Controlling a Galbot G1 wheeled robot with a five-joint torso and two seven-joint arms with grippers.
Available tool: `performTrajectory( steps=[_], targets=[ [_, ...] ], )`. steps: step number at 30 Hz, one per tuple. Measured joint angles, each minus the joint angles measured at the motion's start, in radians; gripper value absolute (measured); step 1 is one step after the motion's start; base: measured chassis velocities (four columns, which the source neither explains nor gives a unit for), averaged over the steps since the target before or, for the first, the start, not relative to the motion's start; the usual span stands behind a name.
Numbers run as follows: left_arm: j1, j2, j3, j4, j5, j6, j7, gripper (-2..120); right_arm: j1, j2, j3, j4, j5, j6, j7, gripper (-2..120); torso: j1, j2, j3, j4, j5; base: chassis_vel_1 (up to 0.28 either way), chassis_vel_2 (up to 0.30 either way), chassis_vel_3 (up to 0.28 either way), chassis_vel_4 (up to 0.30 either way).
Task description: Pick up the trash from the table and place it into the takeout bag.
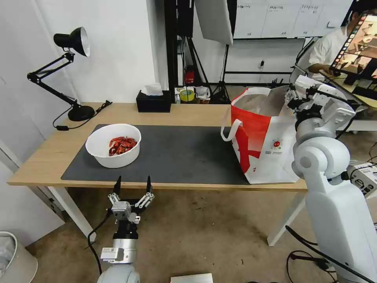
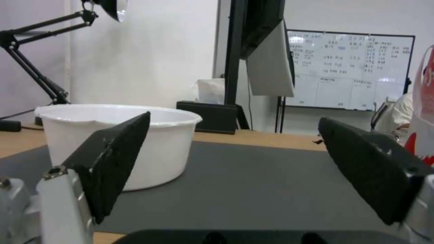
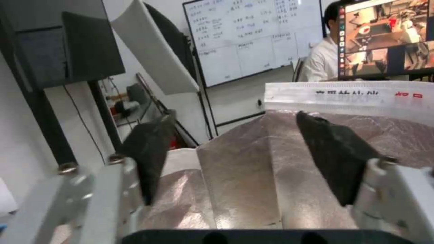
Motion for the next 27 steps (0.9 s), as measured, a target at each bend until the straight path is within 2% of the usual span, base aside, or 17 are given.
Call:
performTrajectory(
  steps=[1,2,5,9,19,27],
  targets=[
    [0.000,0.000,0.000,0.000,0.000,0.000,0.000,100,0.001,0.001,0.000,0.000,0.000,0.000,0.000,76,0.000,0.000,0.000,0.0000,0.0000,0.000,0.000,0.000,0.000],
    [0.000,0.000,0.000,0.000,0.000,0.000,0.000,100,0.001,0.001,0.000,0.000,0.000,0.000,0.000,76,0.000,0.000,0.000,0.0000,0.0000,0.000,0.000,0.000,0.000],
    [-0.002,0.001,0.000,0.001,-0.001,0.000,0.000,100,0.002,0.003,-0.001,0.001,0.000,0.000,0.000,91,0.000,0.000,0.000,0.0000,0.0000,0.000,0.000,0.000,0.000],
    [-0.005,0.001,-0.002,0.001,-0.002,0.000,0.000,100,-0.001,0.003,-0.001,0.010,-0.001,-0.001,-0.004,100,0.000,0.000,0.000,0.0000,0.0001,0.000,0.000,0.000,0.000],
    [-0.007,0.001,-0.002,0.002,-0.003,0.001,0.000,100,-0.007,-0.009,-0.001,0.043,-0.035,0.030,-0.064,100,0.000,0.000,0.000,0.0001,0.0000,0.000,0.000,0.000,0.000],
    [-0.008,0.002,-0.001,0.002,-0.003,0.001,-0.001,100,-0.084,-0.027,0.005,0.057,-0.143,0.212,-0.253,100,0.000,0.000,0.000,0.0000,0.0000,0.000,0.000,0.000,0.000]
  ],
)
